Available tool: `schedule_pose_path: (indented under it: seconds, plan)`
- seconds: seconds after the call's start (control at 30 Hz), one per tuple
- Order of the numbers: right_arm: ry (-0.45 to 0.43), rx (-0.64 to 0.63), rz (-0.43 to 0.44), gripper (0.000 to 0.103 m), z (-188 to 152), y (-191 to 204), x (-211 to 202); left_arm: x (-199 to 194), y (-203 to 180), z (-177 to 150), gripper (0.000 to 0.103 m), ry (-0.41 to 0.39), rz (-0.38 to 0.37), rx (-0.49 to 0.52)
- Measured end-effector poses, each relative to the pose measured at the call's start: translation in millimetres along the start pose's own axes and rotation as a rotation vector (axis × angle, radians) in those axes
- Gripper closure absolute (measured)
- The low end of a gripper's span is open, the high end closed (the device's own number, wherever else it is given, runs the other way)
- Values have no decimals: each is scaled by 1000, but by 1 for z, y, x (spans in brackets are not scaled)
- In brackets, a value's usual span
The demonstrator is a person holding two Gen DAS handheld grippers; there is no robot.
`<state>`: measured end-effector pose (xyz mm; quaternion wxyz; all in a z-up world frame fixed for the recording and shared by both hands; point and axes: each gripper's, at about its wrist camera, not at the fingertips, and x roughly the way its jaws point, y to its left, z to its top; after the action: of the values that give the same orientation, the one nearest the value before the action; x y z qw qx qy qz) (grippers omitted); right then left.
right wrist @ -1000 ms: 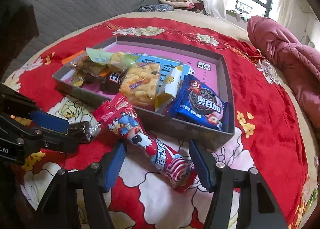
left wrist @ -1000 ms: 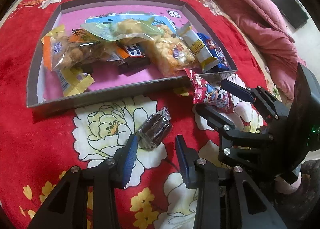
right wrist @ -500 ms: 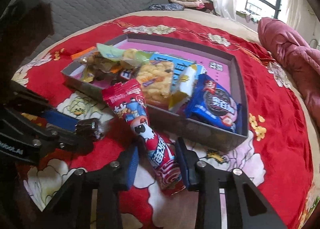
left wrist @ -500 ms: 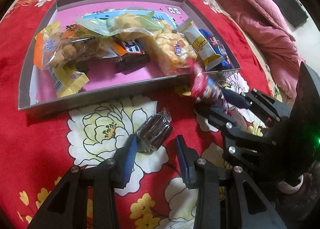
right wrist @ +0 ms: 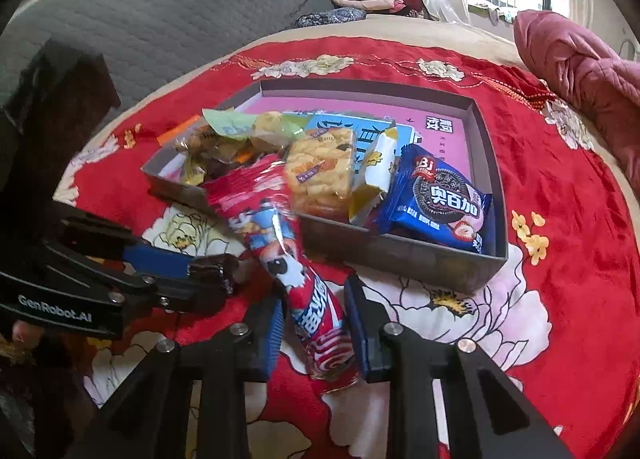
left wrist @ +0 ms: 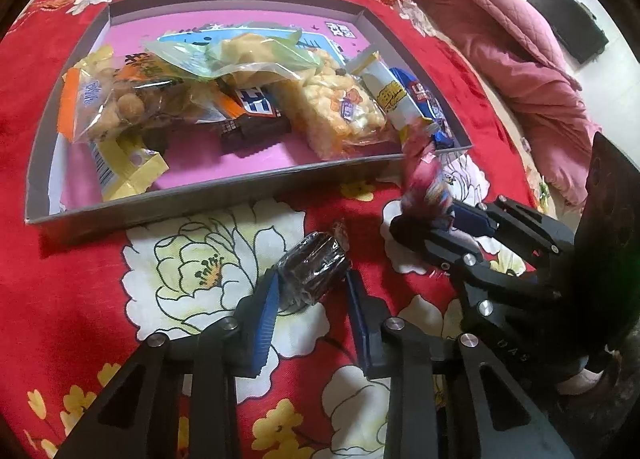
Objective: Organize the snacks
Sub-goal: 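Lift the chocolate piece with the left tool while the right tool carries the candy tube over the box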
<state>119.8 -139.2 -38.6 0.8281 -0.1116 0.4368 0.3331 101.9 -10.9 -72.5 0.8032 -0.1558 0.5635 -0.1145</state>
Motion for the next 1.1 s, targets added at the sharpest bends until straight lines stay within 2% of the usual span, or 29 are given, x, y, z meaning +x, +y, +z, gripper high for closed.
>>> schedule_pose_path:
  seconds: [0.4, 0.6, 0.8, 1.1]
  plan:
    - [-15, 45, 32, 86, 2, -3, -5, -17, 4, 0, 75, -42, 1, -17]
    - [-51, 89, 53, 87, 4, -8, -14, -21, 6, -1, 77, -49, -2, -24]
    - [-49, 81, 46, 87, 5, -5, -15, -20, 7, -3, 78, -53, -25, -33]
    - [-95, 103, 56, 87, 9, -8, -24, -41, 6, 1, 78, -115, -42, -31]
